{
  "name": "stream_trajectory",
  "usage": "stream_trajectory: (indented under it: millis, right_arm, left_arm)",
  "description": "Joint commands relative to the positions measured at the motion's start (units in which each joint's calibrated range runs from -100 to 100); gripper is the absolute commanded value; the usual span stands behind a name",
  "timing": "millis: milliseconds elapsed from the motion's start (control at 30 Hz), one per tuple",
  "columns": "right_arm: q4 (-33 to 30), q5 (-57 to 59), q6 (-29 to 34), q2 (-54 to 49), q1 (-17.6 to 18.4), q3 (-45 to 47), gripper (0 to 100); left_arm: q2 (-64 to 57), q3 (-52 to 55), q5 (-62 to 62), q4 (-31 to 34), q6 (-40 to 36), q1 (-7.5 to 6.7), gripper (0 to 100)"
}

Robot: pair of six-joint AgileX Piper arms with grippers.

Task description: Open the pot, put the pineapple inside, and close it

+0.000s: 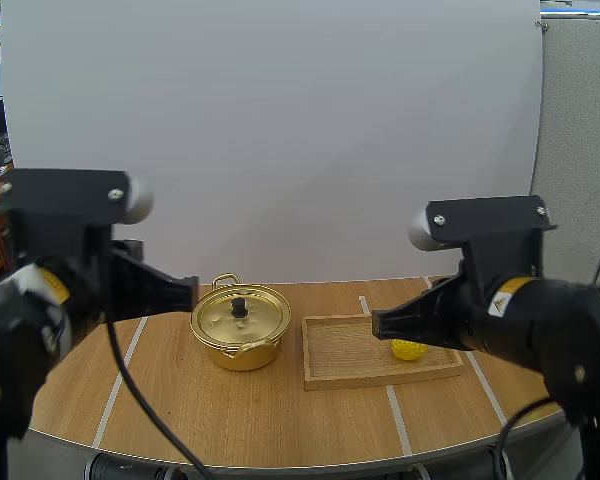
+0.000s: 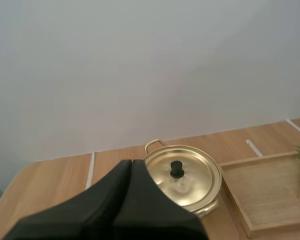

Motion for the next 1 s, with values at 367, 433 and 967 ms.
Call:
stream_trajectory:
  millis: [367,433,967]
  right_arm:
    - [-3.2,-9.9,0.8,18.4,-0.2,-0.4,0]
    - [-3.6,-10.6,0.8,19.6,-0.2,-0.4,0]
    - [-2.5,-14.6,0.8,20.5,-0.2,-0.4,100]
  left_arm:
    - [23.9,-0.5,-13.4,-3.2,4.8,0.07,0]
    - [25.9,-0.5,-14.7,-3.2,4.8,0.07,0]
    - [28.7,-0.5,-15.5,-1.0,4.5,0.07,100]
